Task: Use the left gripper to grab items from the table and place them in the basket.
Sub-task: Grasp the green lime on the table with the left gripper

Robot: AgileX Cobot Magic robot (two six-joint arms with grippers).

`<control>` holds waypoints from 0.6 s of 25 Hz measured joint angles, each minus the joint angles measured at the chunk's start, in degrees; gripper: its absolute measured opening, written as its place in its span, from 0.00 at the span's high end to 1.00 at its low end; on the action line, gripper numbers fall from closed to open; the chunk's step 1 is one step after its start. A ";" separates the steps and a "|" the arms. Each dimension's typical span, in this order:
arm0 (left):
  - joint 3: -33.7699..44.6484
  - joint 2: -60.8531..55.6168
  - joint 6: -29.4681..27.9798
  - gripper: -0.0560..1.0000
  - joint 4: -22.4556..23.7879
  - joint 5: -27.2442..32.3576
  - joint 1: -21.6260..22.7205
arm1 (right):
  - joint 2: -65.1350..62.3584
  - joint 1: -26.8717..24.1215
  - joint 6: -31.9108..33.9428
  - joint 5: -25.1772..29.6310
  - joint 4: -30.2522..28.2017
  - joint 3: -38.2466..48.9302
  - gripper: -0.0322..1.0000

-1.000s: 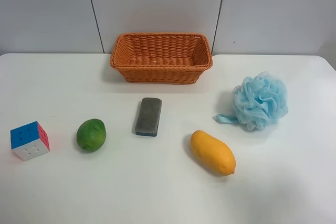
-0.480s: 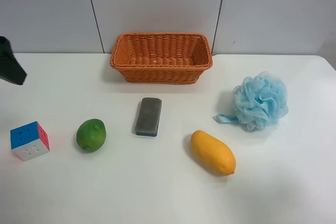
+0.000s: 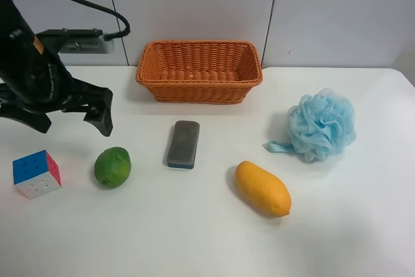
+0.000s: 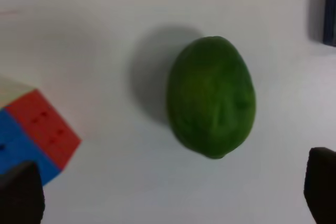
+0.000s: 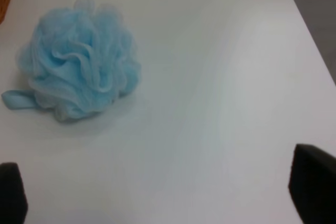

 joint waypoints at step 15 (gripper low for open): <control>-0.04 15.05 -2.92 0.01 -0.64 -5.98 -1.34 | 0.00 0.00 0.00 0.00 0.00 0.00 0.01</control>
